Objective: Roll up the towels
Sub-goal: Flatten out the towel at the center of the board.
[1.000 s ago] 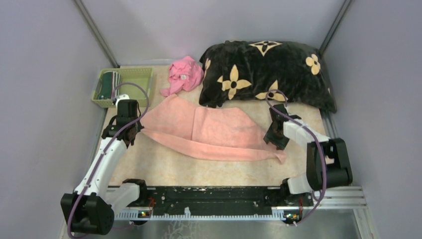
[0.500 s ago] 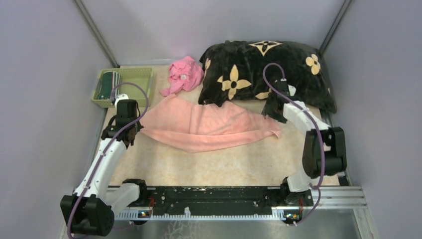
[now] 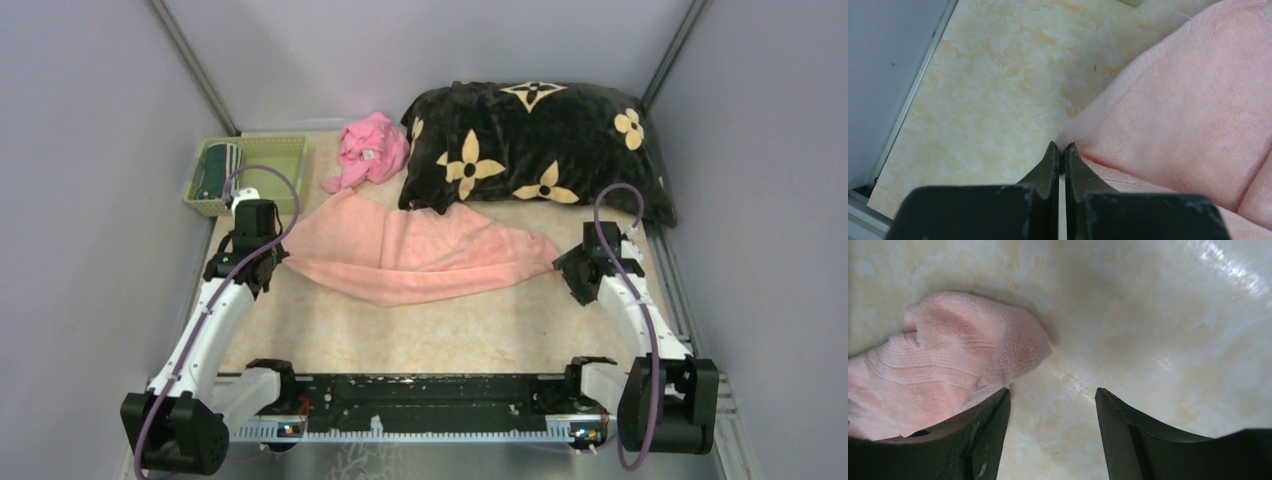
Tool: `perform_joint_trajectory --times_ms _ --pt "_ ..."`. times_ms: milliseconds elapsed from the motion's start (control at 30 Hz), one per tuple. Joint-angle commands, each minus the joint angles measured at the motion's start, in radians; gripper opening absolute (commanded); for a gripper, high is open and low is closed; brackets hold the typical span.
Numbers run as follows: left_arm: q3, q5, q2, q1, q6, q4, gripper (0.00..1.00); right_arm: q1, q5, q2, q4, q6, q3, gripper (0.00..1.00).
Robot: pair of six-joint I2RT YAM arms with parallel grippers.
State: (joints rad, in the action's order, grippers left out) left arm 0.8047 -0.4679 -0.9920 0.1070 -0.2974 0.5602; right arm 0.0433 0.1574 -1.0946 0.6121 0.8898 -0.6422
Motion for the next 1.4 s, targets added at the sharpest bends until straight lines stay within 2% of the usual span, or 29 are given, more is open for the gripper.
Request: perform_joint_trajectory --times_ms 0,267,467,700,800,967,1167,1367 --pt "-0.002 -0.005 0.015 0.003 0.007 -0.019 0.00 0.007 -0.062 0.072 -0.137 0.285 0.069 0.63" --pt "-0.001 -0.004 0.005 0.003 0.008 -0.019 0.00 0.008 -0.041 0.153 -0.320 0.534 0.257 0.67" --pt "0.002 -0.004 0.001 0.003 0.007 -0.017 0.00 0.007 -0.027 0.104 -0.451 0.587 0.297 0.67" --pt "0.000 -0.006 0.002 0.003 0.006 -0.017 0.00 0.008 0.085 0.063 -0.573 0.632 0.323 0.64" --pt "0.000 -0.005 0.001 0.003 0.006 -0.017 0.00 0.009 0.087 0.030 -0.627 0.644 0.321 0.62" --pt "-0.001 -0.004 0.003 0.003 0.008 -0.017 0.00 0.026 0.036 -0.028 -0.688 0.625 0.290 0.59" --pt "0.000 -0.004 0.002 0.004 0.007 -0.019 0.00 0.065 0.047 0.036 -0.644 0.515 0.259 0.53" --pt "0.000 -0.003 0.003 0.003 0.007 -0.018 0.00 0.138 -0.049 0.049 -0.691 0.401 0.246 0.45"
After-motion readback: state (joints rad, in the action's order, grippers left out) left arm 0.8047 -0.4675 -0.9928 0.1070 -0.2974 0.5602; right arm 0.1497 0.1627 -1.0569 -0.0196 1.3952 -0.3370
